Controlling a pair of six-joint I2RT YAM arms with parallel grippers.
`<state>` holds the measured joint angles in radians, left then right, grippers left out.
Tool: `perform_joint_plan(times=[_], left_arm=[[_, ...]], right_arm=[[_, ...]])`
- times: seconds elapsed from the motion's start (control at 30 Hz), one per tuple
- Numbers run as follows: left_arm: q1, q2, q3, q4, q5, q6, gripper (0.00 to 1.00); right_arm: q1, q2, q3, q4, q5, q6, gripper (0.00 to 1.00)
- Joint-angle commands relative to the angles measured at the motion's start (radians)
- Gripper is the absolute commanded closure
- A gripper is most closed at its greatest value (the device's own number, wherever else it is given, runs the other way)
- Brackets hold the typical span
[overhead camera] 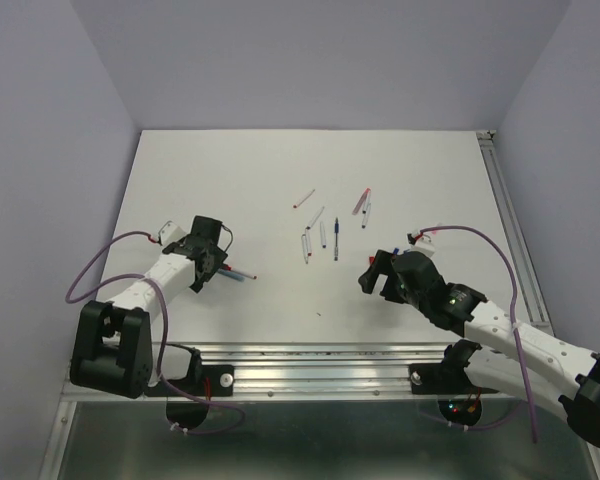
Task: Open the pen caps
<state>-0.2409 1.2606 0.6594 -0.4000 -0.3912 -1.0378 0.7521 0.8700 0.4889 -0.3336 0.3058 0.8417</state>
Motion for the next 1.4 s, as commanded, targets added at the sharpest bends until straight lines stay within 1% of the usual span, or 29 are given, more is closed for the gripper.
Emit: perform_joint_plan(times=[0.0, 0.13, 0.17, 0.23, 0.27, 0.6, 0.73, 0.77, 0.8, 0.83, 1.0, 1.13, 1.17, 1.2, 1.27, 1.3, 1.37], left_arm=[[0.005, 0.023, 0.025, 0.001, -0.066, -0.053, 0.25], [0.005, 0.075, 0.048, -0.01, -0.077, -0.079, 0.35], [0.005, 0.095, 0.049, -0.02, -0.089, -0.09, 0.41], [0.005, 0.109, 0.052, -0.017, -0.089, -0.102, 0.42], [0.005, 0.123, 0.052, -0.016, -0.089, -0.105, 0.45], [0.005, 0.178, 0.078, -0.013, -0.094, -0.103, 0.45], [0.005, 0.207, 0.083, -0.011, -0.087, -0.093, 0.56], [0.005, 0.217, 0.085, -0.011, -0.08, -0.09, 0.62], [0.005, 0.22, 0.083, -0.008, -0.074, -0.088, 0.65], [0.005, 0.221, 0.08, -0.008, -0.072, -0.082, 0.72], [0.005, 0.221, 0.056, -0.013, -0.066, -0.087, 0.78], [0.005, 0.215, 0.048, -0.023, -0.074, -0.088, 0.87], [0.005, 0.206, 0.048, -0.026, -0.072, -0.087, 0.97], [0.005, 0.198, 0.048, -0.026, -0.068, -0.082, 1.0], [0.005, 0.157, 0.043, -0.02, -0.048, -0.061, 1.0], [0.005, 0.136, 0.039, -0.001, -0.035, -0.016, 1.0], [0.003, 0.063, 0.04, 0.035, 0.009, 0.042, 1.0]], right_arm=[[-0.007, -0.017, -0.026, 0.021, 0.026, -0.013, 0.0], [-0.007, -0.017, -0.027, 0.011, 0.038, -0.015, 0.0], [-0.007, -0.019, -0.027, 0.013, 0.039, -0.015, 0.0], [-0.007, -0.02, -0.03, 0.016, 0.039, -0.018, 0.0], [-0.007, -0.02, -0.035, 0.021, 0.042, -0.019, 0.0], [-0.007, -0.02, -0.033, 0.022, 0.042, -0.033, 0.0], [-0.007, -0.026, -0.039, 0.021, 0.047, -0.029, 0.0], [-0.007, -0.029, -0.039, 0.019, 0.049, -0.029, 0.0], [-0.007, -0.032, -0.039, 0.018, 0.049, -0.027, 0.0], [-0.007, -0.034, -0.038, 0.016, 0.049, -0.027, 0.0], [-0.007, -0.045, -0.038, 0.015, 0.049, -0.024, 0.0], [-0.007, -0.054, -0.041, 0.007, 0.052, -0.018, 0.0], [-0.007, -0.058, -0.041, 0.007, 0.047, -0.018, 0.0], [-0.007, -0.06, -0.041, 0.008, 0.039, -0.019, 0.0], [-0.007, -0.066, -0.047, 0.031, -0.005, -0.045, 0.0], [-0.007, -0.075, -0.052, 0.06, -0.029, -0.073, 0.0], [-0.007, -0.091, -0.07, 0.103, -0.127, -0.102, 0.0]])
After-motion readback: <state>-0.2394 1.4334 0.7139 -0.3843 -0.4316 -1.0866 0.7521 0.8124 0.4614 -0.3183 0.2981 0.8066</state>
